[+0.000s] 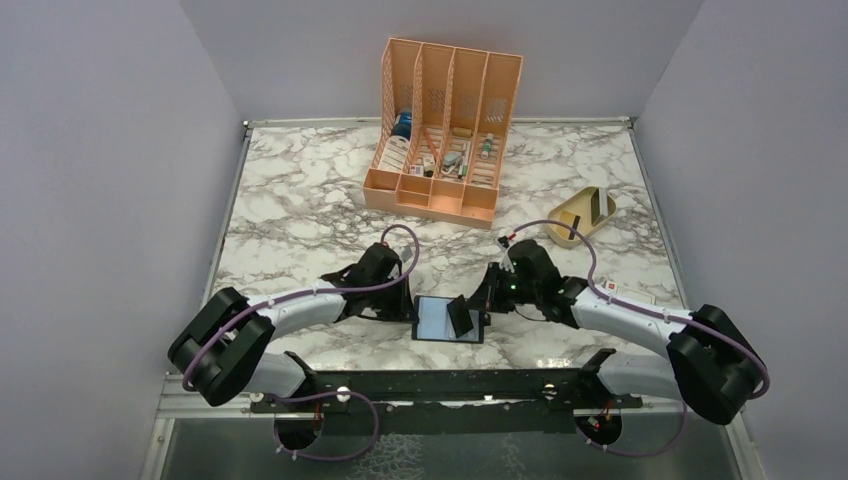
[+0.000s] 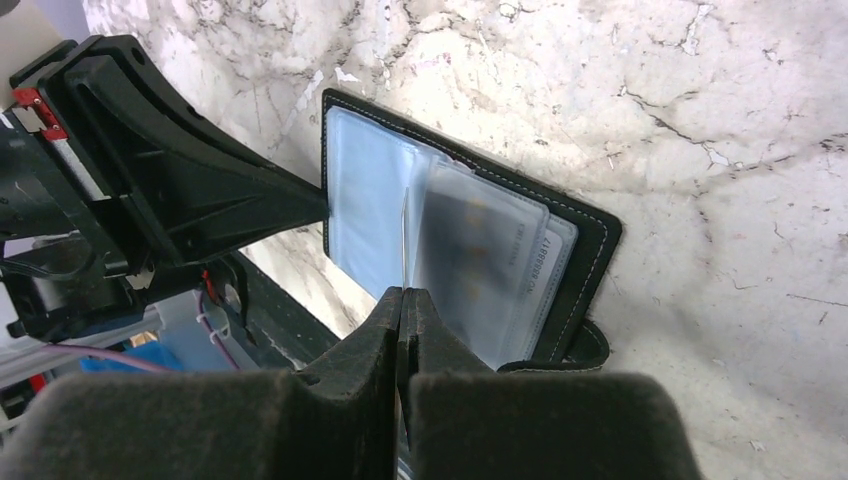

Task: Put the credit cards into the card holder
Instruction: Insert the credit card into the card holder.

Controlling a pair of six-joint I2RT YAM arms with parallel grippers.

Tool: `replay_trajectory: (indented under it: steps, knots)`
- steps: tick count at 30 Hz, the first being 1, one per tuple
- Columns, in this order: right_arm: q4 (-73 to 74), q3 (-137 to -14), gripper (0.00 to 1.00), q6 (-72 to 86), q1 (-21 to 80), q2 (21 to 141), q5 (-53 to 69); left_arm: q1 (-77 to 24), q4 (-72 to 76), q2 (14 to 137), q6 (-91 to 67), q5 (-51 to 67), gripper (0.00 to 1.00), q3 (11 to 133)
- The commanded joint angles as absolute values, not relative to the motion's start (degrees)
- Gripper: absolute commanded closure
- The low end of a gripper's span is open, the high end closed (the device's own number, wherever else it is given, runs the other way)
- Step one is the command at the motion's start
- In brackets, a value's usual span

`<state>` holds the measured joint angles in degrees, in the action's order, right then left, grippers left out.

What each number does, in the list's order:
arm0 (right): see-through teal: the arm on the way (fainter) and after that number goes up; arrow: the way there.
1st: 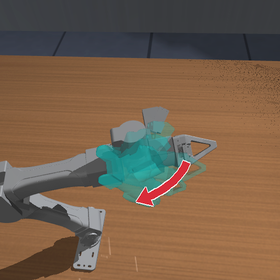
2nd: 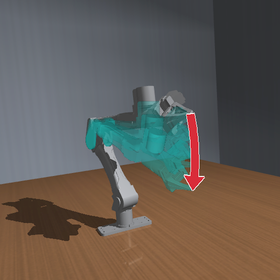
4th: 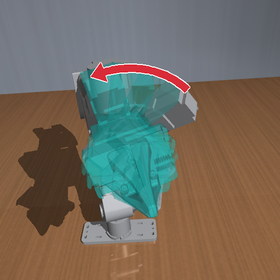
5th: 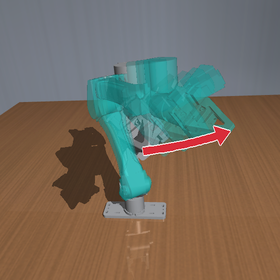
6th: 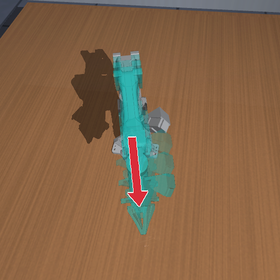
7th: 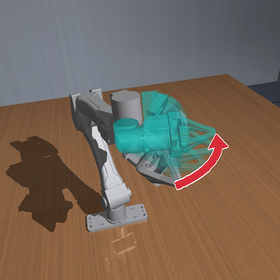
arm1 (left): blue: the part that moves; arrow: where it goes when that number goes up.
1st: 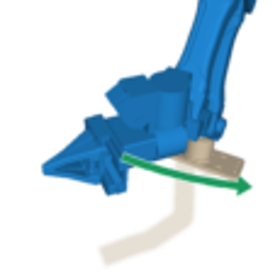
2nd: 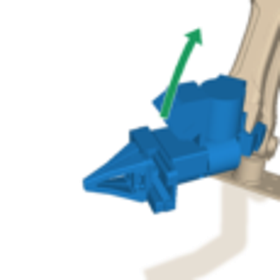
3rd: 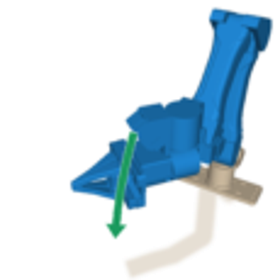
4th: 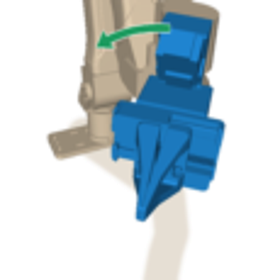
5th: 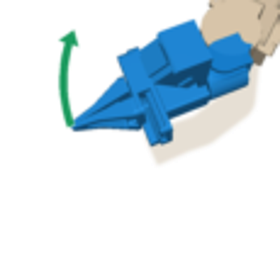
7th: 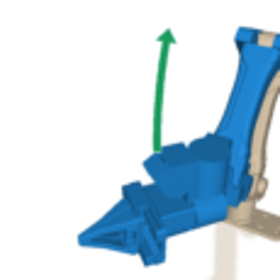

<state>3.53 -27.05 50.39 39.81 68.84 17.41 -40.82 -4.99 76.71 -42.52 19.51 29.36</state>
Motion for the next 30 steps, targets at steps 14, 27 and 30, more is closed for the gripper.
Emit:
replay_trajectory:
  steps: [14, 27, 30]
  knots:
    - [-6.9, -22.6, 0.99, 52.4, 40.1, 73.4, 15.8, -40.5, -3.6, 78.2, -41.6, 18.7, 1.0, 28.1]
    - [-12.1, -20.6, 0.99, 55.1, 40.2, 74.6, 14.9, -40.6, -3.1, 77.8, -41.8, 20.4, 1.0, 28.9]
    - [-13.3, -19.6, 0.99, 56.2, 40.1, 74.3, 14.6, -40.5, -2.5, 78.3, -42.3, 21.6, 1.0, 28.9]
